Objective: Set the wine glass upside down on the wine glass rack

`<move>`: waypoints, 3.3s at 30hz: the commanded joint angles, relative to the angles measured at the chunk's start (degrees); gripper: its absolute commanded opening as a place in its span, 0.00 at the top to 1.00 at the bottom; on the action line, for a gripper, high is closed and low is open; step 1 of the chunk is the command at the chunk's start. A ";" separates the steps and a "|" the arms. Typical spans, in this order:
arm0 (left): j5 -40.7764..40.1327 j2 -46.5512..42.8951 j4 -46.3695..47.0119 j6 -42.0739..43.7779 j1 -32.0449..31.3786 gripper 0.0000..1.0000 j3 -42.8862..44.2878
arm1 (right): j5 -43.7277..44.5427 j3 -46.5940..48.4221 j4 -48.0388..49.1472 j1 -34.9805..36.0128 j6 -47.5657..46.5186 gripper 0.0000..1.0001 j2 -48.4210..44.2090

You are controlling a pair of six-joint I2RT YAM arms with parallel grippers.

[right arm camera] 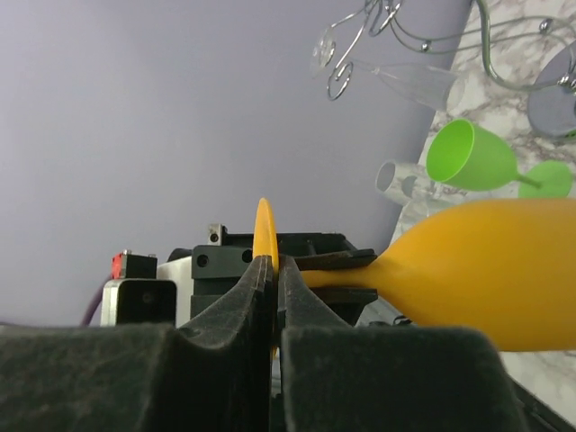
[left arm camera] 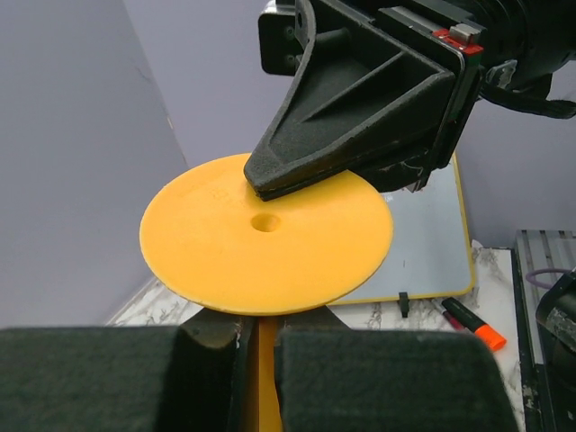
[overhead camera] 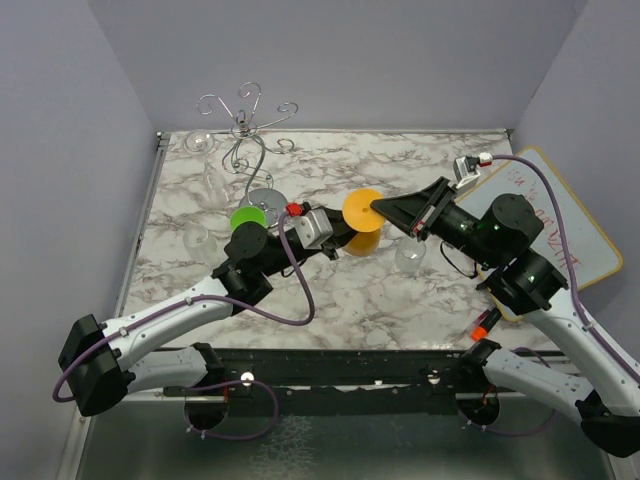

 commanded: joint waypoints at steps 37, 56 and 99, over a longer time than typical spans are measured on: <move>-2.36 -1.28 -37.70 -53.72 0.62 0.26 21.06 | 1.62 -3.89 3.50 0.15 -20.23 0.99 -8.98; 7.69 0.78 -39.69 -55.53 4.86 0.63 24.81 | -2.16 -3.84 4.12 0.15 -22.89 0.99 -8.79; 20.48 22.82 -43.66 -50.07 22.63 1.00 59.86 | 18.17 -8.30 -3.48 0.18 -27.70 0.16 -25.14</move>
